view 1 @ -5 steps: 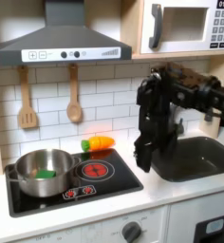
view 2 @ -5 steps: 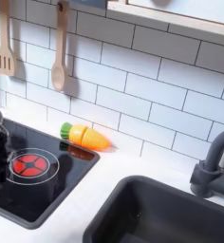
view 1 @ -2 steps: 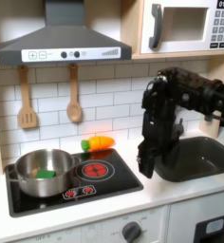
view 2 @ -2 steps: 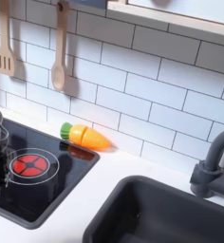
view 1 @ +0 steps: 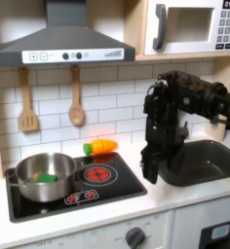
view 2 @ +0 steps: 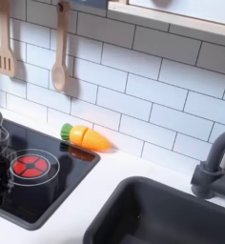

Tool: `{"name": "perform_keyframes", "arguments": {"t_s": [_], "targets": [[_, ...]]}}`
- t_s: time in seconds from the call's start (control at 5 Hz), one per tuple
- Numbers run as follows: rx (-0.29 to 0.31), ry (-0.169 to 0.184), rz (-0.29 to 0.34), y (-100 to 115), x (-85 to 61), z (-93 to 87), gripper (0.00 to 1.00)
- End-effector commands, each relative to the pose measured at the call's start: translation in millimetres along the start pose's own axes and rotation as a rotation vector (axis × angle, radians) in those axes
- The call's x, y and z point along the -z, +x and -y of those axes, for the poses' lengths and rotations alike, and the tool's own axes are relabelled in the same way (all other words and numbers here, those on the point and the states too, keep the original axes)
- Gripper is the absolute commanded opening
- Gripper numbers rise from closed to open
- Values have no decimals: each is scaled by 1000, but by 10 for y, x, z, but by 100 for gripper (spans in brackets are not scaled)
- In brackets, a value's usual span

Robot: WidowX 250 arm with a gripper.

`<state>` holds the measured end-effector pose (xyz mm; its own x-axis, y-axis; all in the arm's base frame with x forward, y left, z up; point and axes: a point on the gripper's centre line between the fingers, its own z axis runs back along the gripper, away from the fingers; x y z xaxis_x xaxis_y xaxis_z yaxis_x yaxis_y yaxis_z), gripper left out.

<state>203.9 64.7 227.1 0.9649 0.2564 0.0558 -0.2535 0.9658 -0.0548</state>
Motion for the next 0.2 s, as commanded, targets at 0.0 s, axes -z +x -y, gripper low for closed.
{"name": "perform_keyframes", "arguments": {"t_s": [0.0], "targets": [[-2,-2,-1,-2,4,2,100]]}}
